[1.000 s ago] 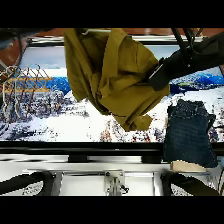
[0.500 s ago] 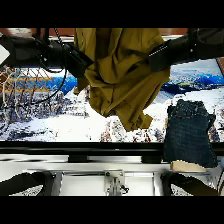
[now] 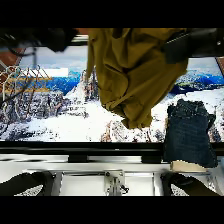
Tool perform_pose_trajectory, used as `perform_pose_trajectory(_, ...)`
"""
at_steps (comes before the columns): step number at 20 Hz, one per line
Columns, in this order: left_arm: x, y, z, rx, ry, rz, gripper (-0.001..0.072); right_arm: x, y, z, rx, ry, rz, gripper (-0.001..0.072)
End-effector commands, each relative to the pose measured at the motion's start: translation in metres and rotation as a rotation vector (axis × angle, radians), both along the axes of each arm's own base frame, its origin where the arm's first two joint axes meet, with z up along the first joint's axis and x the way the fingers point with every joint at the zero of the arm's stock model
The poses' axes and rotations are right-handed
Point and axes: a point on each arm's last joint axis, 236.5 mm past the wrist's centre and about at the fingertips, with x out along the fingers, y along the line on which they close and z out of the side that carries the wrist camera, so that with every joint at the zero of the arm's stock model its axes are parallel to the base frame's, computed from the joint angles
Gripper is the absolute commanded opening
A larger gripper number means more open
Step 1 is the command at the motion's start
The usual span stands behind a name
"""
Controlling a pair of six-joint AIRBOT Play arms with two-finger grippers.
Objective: Fold the shirts.
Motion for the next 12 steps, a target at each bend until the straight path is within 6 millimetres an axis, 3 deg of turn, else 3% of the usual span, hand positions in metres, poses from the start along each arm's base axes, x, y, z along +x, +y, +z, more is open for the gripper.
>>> perform_pose_trajectory(1, -0.006, 0.003, 0.057, -0.147, -0.126, 0.022, 0.0550, -0.020, -0.015, -0.015, -0.012, 0.115, -0.072, 0.0058)
perform_pose_trajectory(4, 0.000, -0.018, 0.040, -0.200, -0.043, 0.009, 0.0550, -0.044, 0.022, -0.012, 0.086, 0.177, 0.077, 0.0058)
perform_pose_trajectory(6, 0.005, -0.033, 0.025, -0.186, -0.013, -0.010, 0.0529, -0.053, 0.035, -0.008, 0.127, 0.188, 0.132, 0.0058)
perform_pose_trajectory(9, 0.010, -0.043, 0.012, -0.171, 0.013, -0.021, 0.0529, -0.051, 0.036, -0.003, 0.091, 0.129, 0.177, 0.0059)
perform_pose_trajectory(12, 0.005, -0.042, 0.007, -0.149, 0.037, -0.024, 0.0527, -0.020, 0.005, 0.021, 0.044, -0.043, 0.030, 0.0059)
